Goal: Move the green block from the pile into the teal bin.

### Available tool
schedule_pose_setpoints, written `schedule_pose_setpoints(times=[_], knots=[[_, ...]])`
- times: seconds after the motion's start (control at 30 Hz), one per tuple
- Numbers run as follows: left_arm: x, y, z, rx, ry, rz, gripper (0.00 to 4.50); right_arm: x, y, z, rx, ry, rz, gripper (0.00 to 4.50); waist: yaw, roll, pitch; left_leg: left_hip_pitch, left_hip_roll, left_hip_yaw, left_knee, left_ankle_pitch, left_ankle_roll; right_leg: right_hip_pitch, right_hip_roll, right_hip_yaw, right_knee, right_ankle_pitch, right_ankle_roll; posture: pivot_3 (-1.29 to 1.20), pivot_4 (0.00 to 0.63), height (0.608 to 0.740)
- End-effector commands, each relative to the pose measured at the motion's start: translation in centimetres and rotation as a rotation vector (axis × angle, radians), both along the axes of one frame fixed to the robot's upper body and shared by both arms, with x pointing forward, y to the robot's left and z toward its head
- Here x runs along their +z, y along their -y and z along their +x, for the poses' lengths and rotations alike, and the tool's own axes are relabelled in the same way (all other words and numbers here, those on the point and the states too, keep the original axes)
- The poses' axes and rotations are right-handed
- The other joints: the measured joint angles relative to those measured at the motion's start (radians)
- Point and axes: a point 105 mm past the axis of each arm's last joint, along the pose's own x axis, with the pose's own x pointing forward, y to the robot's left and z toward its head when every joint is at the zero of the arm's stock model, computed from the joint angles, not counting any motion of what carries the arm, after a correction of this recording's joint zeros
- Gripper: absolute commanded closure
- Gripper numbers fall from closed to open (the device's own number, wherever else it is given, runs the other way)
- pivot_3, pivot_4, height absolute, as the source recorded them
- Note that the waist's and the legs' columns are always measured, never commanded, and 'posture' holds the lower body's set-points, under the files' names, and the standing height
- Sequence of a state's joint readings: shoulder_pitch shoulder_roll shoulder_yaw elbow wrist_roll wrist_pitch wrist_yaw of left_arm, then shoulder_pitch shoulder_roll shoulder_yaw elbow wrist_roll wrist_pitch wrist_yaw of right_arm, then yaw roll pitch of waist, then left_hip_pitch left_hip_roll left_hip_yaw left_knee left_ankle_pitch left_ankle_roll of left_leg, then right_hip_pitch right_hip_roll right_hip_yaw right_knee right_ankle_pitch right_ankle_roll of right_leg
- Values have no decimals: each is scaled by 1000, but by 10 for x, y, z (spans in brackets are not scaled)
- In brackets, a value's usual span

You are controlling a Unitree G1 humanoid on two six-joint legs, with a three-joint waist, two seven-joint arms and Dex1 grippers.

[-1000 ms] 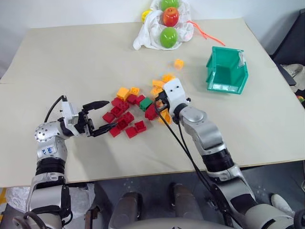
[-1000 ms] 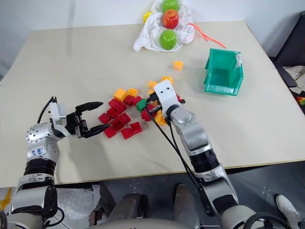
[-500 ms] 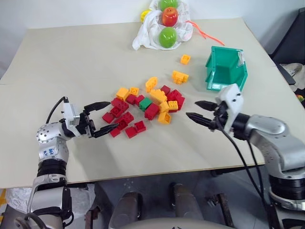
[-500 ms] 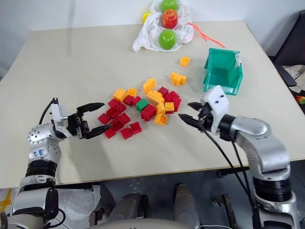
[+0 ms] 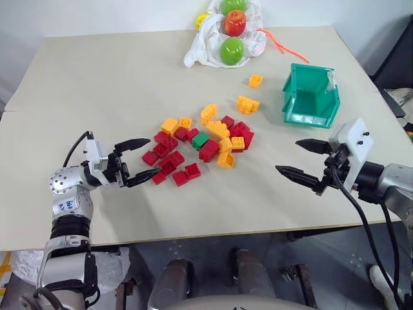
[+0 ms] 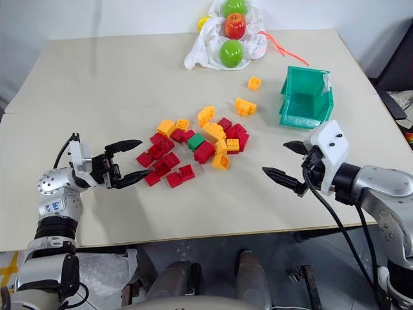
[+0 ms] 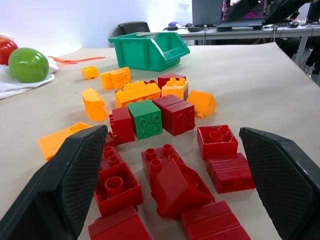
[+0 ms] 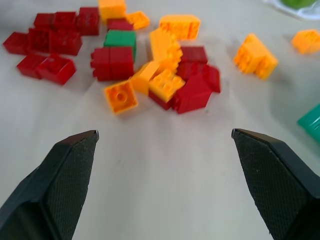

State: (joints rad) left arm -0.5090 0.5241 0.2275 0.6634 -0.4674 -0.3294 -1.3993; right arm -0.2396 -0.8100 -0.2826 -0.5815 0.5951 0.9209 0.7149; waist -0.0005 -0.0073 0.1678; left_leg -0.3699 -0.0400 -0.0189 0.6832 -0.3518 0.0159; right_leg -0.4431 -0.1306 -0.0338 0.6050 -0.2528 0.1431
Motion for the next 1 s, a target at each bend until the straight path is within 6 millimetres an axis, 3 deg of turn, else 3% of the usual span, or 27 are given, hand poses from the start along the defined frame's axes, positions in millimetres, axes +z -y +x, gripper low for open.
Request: schedule_pose_setpoints(times=[0.03, 0.17, 0.47, 0.6, 0.73, 0.9, 1.0], knots=[[9, 2, 3, -7, 38, -7, 0, 4, -32, 16, 17, 18, 35, 37, -3, 0, 0, 0, 0, 0, 0, 0, 0, 0, 0, 0, 0, 0, 0, 0, 150, 740], [10, 6, 4, -16, 44, -12, 0, 0, -81, 45, 44, -20, 73, 37, -8, 0, 0, 0, 1, 0, 0, 1, -2, -1, 1, 0, 1, 1, -2, 0, 150, 740], [9, 10, 3, -19, 51, -17, 0, -7, -145, 100, 25, -77, 15, 37, -8, 0, 0, -1, -1, 0, 0, 0, 0, -2, -1, -4, 0, 1, -1, 0, 150, 740], [8, 8, 0, -4, 58, -19, 0, -30, -179, 109, 84, -202, -37, 37, -29, 1, 0, -1, -1, 0, 0, 0, 0, -2, -1, -6, 1, 1, -1, 0, 150, 740], [7, 8, -3, 7, 64, -26, 0, -48, -187, 116, 72, -216, -91, 37, -41, 1, 0, -1, 0, -1, 0, 0, 0, -2, -1, -7, 2, 1, -1, 0, 150, 740], [5, 6, -7, 21, 61, -28, 0, -47, -203, 113, 113, -226, -102, 37, -50, 1, 1, -1, 0, -1, 0, 0, 0, -2, -2, -7, 2, 1, -1, 0, 150, 740], [5, 8, -6, 22, 61, -29, 0, -36, -209, 118, 79, -204, -52, 577, -55, 2, 1, -1, 0, -1, 0, 0, -1, -2, -2, -7, 2, 1, -1, 0, 150, 740]])
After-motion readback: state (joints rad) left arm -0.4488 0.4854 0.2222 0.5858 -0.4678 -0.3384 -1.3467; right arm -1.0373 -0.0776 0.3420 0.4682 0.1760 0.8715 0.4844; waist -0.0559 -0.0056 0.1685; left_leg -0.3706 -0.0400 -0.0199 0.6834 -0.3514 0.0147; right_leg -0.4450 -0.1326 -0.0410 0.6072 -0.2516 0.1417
